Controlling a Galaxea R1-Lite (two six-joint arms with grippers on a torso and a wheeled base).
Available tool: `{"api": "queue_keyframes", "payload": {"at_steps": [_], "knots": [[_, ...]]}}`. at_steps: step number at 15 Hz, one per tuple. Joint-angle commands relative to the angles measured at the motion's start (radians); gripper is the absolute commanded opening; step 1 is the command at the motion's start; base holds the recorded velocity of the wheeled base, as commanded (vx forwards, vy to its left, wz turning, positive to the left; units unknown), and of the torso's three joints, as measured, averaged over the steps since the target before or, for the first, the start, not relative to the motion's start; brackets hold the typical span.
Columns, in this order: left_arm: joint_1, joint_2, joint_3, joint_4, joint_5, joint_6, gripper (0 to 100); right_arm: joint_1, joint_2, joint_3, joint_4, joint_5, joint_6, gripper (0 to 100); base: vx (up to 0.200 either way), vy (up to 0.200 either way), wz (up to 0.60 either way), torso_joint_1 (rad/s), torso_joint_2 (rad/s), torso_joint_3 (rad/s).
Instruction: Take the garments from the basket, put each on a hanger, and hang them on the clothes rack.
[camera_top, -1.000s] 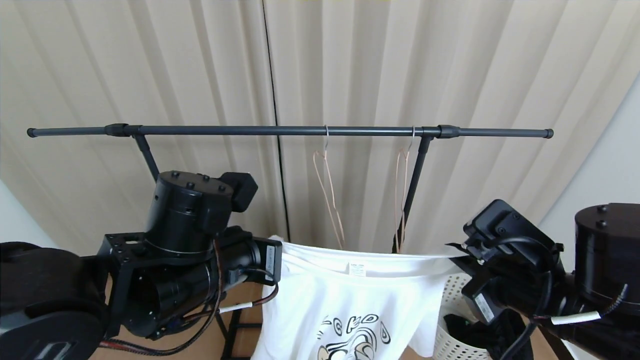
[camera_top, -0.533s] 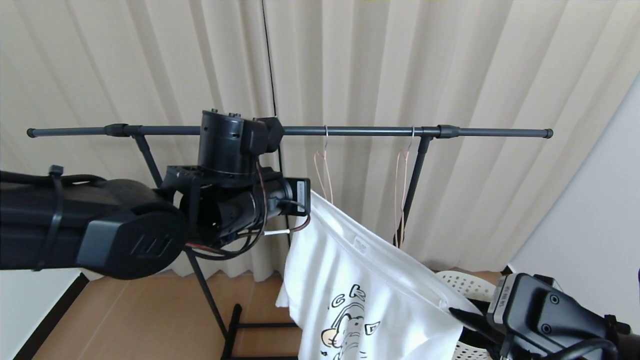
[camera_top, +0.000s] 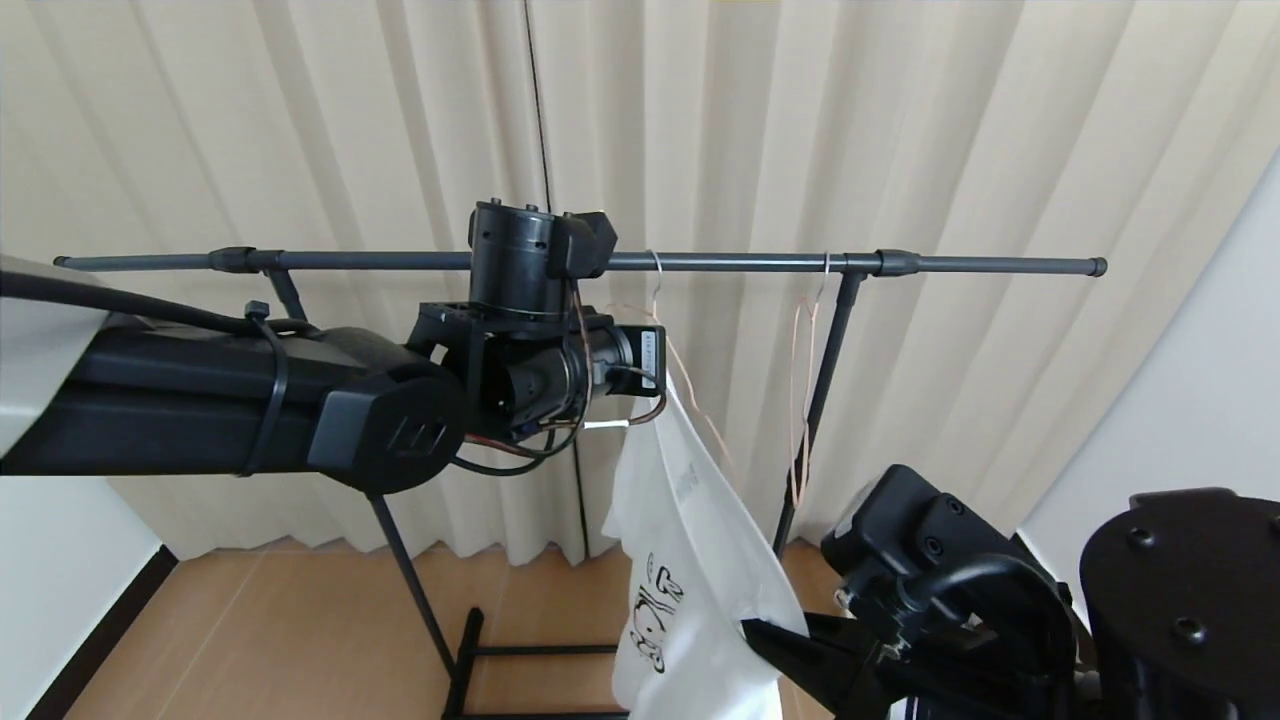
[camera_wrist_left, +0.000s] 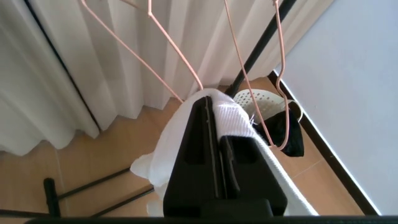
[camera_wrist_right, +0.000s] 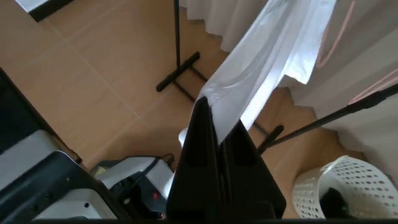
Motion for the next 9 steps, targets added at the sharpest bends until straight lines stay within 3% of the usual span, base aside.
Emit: {"api": "queue_keyframes", "payload": {"at_steps": [1,6,9], "knots": [[-0.006,0.002,0.001,0.0,0.001,0.0,0,0.003,0.031,-0.039,0.0,0.0,0.033,0,0.0,0.0,0.0,0.0,0.0,0.0],[-0.014,-0.04,0.034,0.003,0.006,0.0,0,-0.003,0.02,-0.027,0.017,-0.028,0.027,0,0.0,0.0,0.0,0.0,0.0,0.0],[-0.003,-0.146,0.107,0.075,0.007,0.004,0,-0.082,0.021,-0.01,0.042,-0.115,-0.078,0,0.0,0.0,0.0,0.0,0.0,0.0]]}}
